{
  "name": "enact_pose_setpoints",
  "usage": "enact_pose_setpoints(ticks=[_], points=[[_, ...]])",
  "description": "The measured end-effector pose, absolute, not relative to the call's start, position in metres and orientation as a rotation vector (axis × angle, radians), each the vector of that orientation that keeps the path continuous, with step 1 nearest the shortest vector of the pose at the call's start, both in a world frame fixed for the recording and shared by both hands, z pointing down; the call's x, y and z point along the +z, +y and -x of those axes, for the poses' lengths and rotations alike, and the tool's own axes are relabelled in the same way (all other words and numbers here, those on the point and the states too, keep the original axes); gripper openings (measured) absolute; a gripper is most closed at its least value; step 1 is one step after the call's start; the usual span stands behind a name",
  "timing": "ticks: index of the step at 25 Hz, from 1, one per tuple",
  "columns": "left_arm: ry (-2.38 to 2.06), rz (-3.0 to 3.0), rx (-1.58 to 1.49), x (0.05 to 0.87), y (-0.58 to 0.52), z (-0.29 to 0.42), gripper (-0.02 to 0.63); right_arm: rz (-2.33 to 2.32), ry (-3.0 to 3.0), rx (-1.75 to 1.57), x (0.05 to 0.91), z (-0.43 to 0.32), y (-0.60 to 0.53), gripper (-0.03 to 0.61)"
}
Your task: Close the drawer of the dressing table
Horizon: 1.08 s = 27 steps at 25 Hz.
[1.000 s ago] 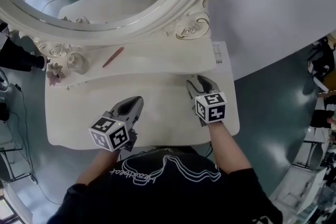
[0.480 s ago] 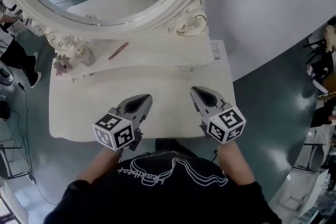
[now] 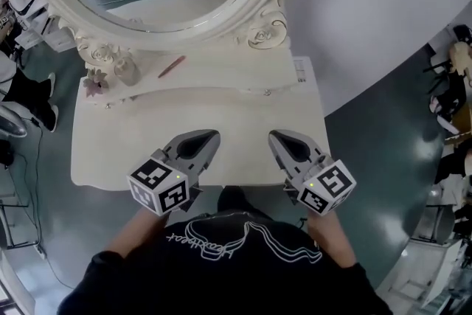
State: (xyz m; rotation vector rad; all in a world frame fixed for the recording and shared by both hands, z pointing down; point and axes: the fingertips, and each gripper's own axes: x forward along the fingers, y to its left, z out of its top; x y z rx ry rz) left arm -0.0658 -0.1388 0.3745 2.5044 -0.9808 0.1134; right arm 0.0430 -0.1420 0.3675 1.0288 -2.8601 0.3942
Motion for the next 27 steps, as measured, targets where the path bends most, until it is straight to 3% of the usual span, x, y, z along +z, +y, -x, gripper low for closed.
enact_pose_setpoints(ticks=[27], points=[[-0.963,-2.488,0.093,0.383,-0.146,0.062,0.003,-1.060,-2.838,0.465,0.383,-0.048,-0.151,0.003]])
